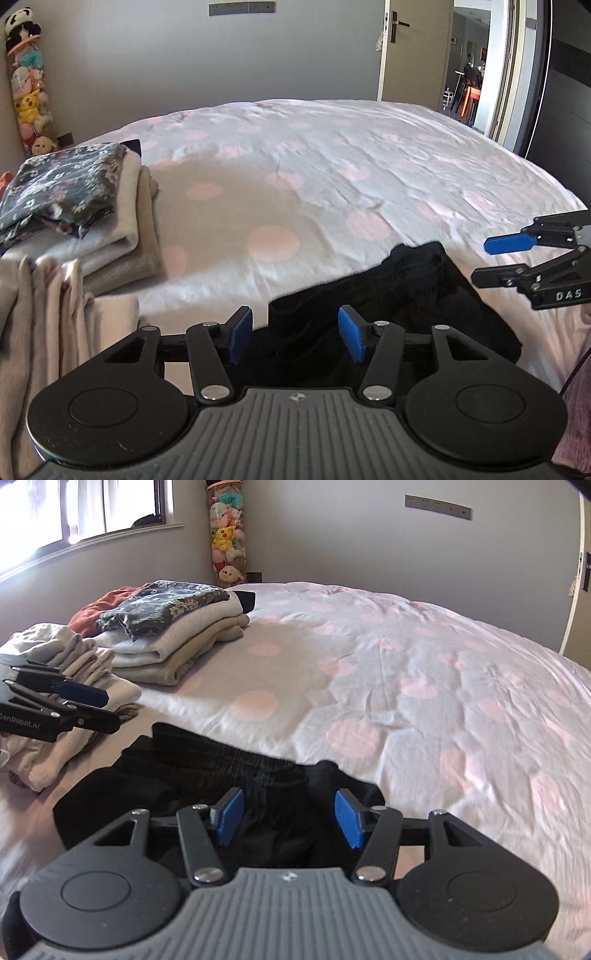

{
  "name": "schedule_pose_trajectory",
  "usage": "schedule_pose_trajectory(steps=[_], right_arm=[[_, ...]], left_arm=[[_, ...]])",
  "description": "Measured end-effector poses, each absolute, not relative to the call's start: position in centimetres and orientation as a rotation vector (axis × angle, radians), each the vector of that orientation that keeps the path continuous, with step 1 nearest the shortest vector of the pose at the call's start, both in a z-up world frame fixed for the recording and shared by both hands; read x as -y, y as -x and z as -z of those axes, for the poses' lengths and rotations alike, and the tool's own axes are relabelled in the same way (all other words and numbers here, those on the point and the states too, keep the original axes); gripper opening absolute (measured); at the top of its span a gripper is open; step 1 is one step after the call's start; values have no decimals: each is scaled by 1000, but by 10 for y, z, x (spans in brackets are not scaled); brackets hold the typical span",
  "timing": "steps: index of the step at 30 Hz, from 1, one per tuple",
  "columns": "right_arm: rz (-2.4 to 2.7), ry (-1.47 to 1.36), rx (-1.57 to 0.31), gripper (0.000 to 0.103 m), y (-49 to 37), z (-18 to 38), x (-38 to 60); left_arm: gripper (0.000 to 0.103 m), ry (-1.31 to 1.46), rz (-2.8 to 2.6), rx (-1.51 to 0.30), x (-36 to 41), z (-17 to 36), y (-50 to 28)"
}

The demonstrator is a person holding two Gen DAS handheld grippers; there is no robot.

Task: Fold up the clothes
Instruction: 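Lay the folded black shorts flat on the bed and open both tools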

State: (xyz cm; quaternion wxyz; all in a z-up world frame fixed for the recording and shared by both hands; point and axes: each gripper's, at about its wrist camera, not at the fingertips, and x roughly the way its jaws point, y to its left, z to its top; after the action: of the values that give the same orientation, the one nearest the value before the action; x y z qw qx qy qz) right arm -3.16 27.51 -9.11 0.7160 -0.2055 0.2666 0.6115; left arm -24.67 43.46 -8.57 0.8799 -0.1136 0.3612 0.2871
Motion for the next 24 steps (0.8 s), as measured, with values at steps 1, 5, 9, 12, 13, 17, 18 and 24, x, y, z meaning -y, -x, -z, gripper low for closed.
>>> schedule_pose_trajectory(steps=[1, 5, 9, 12, 13, 17, 18, 24], right_arm=[[-1350, 452, -597, 58, 34, 94, -270], [-1324, 425, -642, 58, 42, 108, -255], [-1315, 420, -645, 58, 48, 118, -250], [-1317, 419, -632, 58, 49, 124, -251], [-1317, 414, -631, 58, 48, 126, -251], [-1319, 374, -626, 58, 43, 127, -253], [-1317, 365, -620, 58, 42, 126, -253], [-1336, 338, -583, 32, 42, 120, -269]], left_arm=[[50, 240, -606, -763, -433, 91, 249], [49, 257, -638, -775, -432, 110, 251], [43, 257, -660, -762, -440, 121, 239], [28, 257, -644, -790, -447, 128, 228], [23, 267, -631, -809, -450, 131, 225], [5, 266, -606, -785, -450, 129, 224], [3, 266, -605, -753, -449, 122, 226], [2, 226, -615, -680, -467, 95, 207]])
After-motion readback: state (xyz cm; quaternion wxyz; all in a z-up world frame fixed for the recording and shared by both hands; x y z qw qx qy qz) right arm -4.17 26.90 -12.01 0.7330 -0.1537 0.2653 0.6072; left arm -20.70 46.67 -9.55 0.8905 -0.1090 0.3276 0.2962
